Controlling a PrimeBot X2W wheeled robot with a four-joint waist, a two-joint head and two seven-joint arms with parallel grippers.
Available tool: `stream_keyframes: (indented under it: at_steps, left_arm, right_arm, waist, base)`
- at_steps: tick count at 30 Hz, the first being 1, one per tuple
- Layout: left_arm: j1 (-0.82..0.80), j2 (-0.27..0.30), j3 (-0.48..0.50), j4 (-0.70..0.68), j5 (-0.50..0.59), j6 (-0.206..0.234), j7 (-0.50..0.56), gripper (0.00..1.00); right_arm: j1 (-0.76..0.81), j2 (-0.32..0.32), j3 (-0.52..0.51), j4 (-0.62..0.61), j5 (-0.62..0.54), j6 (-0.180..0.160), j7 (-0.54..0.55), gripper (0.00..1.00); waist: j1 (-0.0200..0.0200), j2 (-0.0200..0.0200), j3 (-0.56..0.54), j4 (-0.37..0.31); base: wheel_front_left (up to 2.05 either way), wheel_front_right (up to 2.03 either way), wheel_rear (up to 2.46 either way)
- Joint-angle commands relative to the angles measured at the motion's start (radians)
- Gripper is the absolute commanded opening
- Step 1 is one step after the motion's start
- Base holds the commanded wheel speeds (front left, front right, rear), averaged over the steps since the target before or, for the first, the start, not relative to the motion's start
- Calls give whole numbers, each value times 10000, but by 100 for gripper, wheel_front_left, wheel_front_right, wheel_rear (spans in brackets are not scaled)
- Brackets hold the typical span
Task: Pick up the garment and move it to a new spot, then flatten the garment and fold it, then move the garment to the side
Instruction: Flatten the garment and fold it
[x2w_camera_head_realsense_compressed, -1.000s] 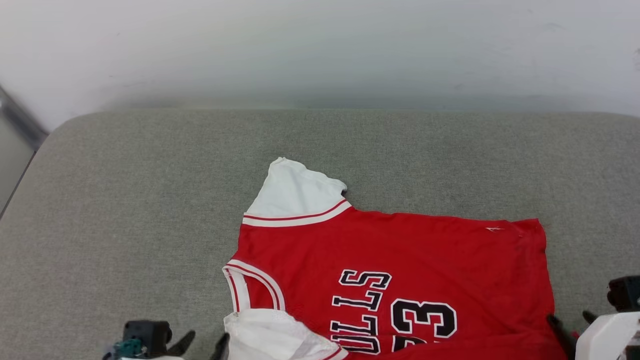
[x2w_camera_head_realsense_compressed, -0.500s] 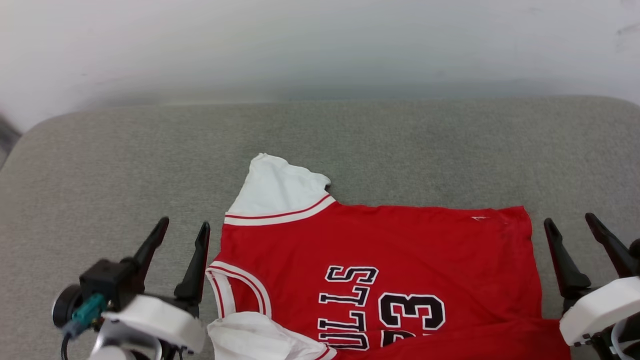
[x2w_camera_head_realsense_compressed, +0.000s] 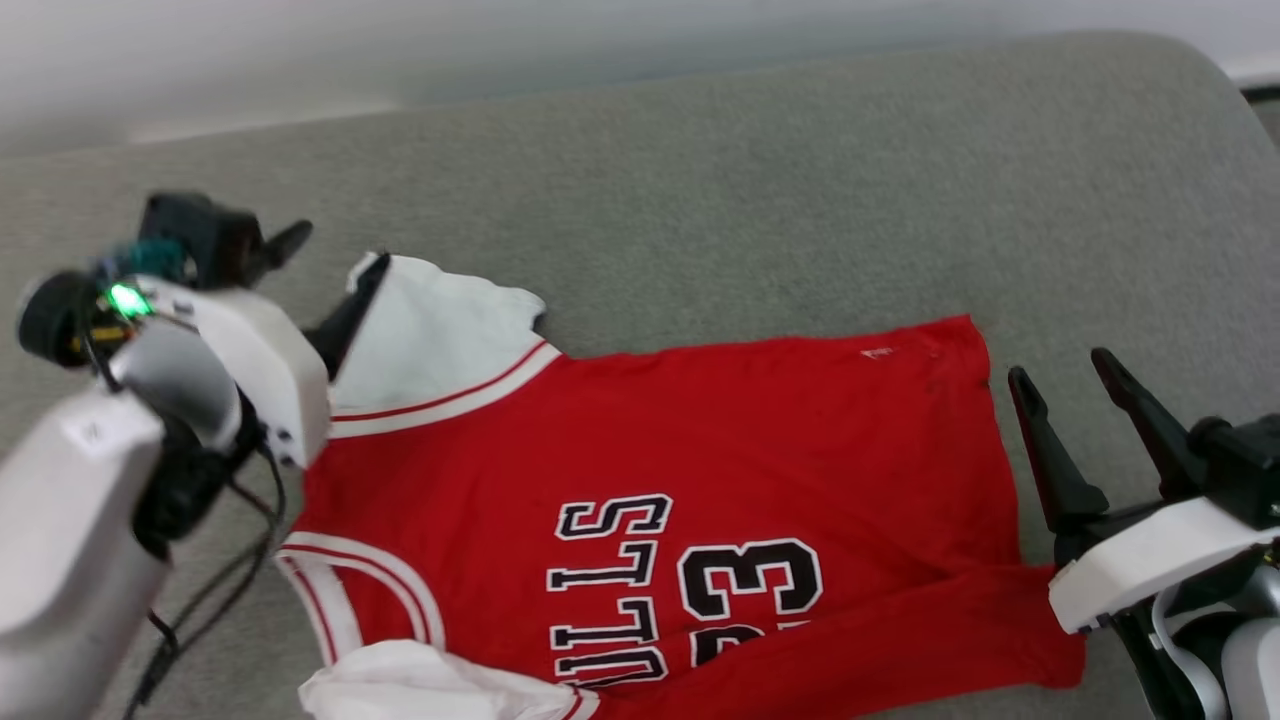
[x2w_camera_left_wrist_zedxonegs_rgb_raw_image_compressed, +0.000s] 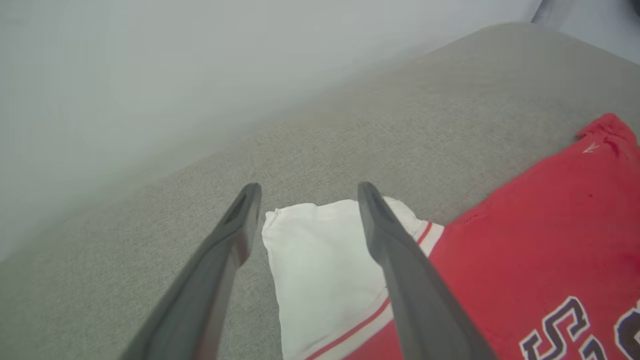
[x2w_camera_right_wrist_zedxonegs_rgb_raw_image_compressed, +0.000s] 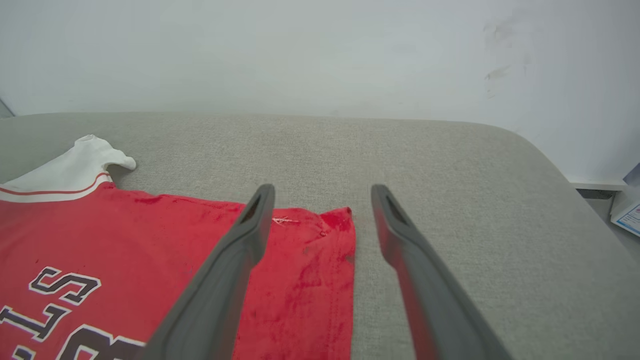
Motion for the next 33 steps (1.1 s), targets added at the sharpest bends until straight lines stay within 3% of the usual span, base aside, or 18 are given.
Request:
stream_keyframes:
  at_steps: [1, 4, 12, 17, 25, 26, 27, 28, 33]
  left_arm:
    - [-484, 175, -38, 280, -133, -143, 478, 100]
    - [-1346, 294, -122, 1037, -534, -384, 1721, 100]
    - [-2948, 729, -152, 2668, -1432, -166, 5148, 100]
    - [-3401, 940, -21, 2991, -1831, 66, 6334, 100]
    - [-3400, 1070, -122, 3124, -1991, 415, 7200, 100]
    - [-3286, 1058, -207, 3147, -2057, 377, 7408, 67]
    - [-3177, 1042, -278, 3156, -2132, 338, 7579, 20]
    - [-3103, 1034, -304, 3152, -2175, 311, 7648, 0]
    - [-2958, 881, -219, 3120, -2087, 367, 7007, 0]
  right_arm:
    - [-267, 0, 64, 55, -17, -4, -96, 100]
    - [-454, 22, 245, 167, 44, -4, -264, 100]
    - [-755, 172, 416, 507, 84, -4, -355, 100]
    - [-908, 141, 517, 638, 107, -4, -423, 100]
    - [-1138, 52, 477, 652, 161, -4, -462, 100]
    - [-1142, 57, 470, 656, 159, -4, -470, 100]
    - [-1147, 63, 459, 665, 153, -4, -481, 100]
    - [-1152, 73, 454, 674, 138, -4, -488, 100]
    - [-1106, 53, 414, 727, 16, -4, -368, 100]
  waist:
    - [-2, 0, 683, -641]
    - [-2, 0, 1090, -920]
    - [-2, 0, 1918, -1418]
    - [-2, 0, 2290, -1620]
    - [-2, 0, 2655, -1740]
    - [-2, 0, 2676, -1740]
    - [-2, 0, 2689, -1736]
    - [-2, 0, 2697, -1729]
    - [-2, 0, 2508, -1601]
  base:
    - [0, 0, 0]
    - [0, 0, 0]
    - [0, 0, 0]
    - [0, 0, 0]
    - [0, 0, 0]
    - [0, 0, 0]
    - [0, 0, 0]
    - [0, 0, 0]
    - [0, 0, 0]
